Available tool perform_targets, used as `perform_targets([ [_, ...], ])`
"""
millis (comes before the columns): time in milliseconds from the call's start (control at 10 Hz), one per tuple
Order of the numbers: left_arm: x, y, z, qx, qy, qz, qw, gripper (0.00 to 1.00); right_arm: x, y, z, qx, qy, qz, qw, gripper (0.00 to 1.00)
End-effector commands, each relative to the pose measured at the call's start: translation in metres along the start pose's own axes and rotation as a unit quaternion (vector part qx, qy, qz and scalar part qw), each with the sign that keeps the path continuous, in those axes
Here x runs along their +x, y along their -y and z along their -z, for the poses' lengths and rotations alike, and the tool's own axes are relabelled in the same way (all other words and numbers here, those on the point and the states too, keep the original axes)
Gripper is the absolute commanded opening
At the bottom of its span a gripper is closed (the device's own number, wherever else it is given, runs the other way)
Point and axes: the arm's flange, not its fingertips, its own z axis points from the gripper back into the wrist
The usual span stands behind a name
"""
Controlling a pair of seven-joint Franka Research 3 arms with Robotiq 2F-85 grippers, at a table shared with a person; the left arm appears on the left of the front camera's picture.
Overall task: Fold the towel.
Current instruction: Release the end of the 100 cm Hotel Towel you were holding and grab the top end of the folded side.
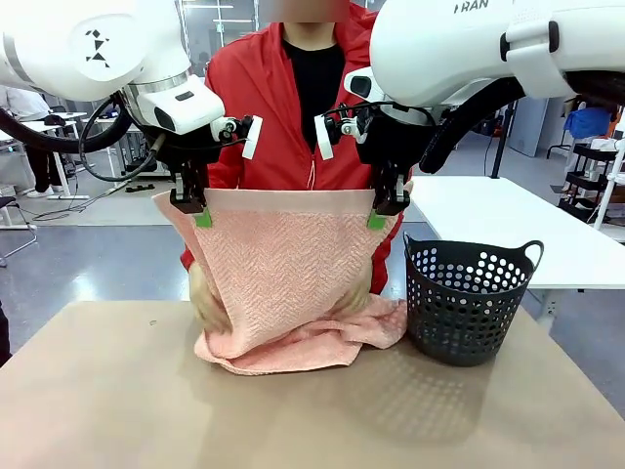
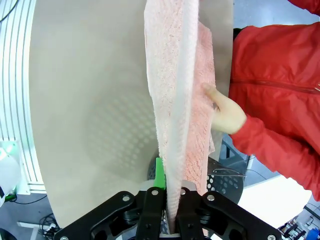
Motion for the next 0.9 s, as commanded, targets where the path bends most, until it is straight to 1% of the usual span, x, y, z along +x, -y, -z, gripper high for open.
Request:
perform_targets([
  [0, -0.0003, 0.0, -0.0008, 0.001, 0.0, 0.0, 1.0, 0.0, -0.0001, 0.0002, 0.0001, 0.0, 0.0, 0.0, 1.0, 0.0],
  [800, -0.0003, 0.0, -0.0008, 0.001, 0.0, 0.0, 1.0, 0.0, -0.0001, 0.0002, 0.0001, 0.0, 0.0, 0.0, 1.0, 0.0],
])
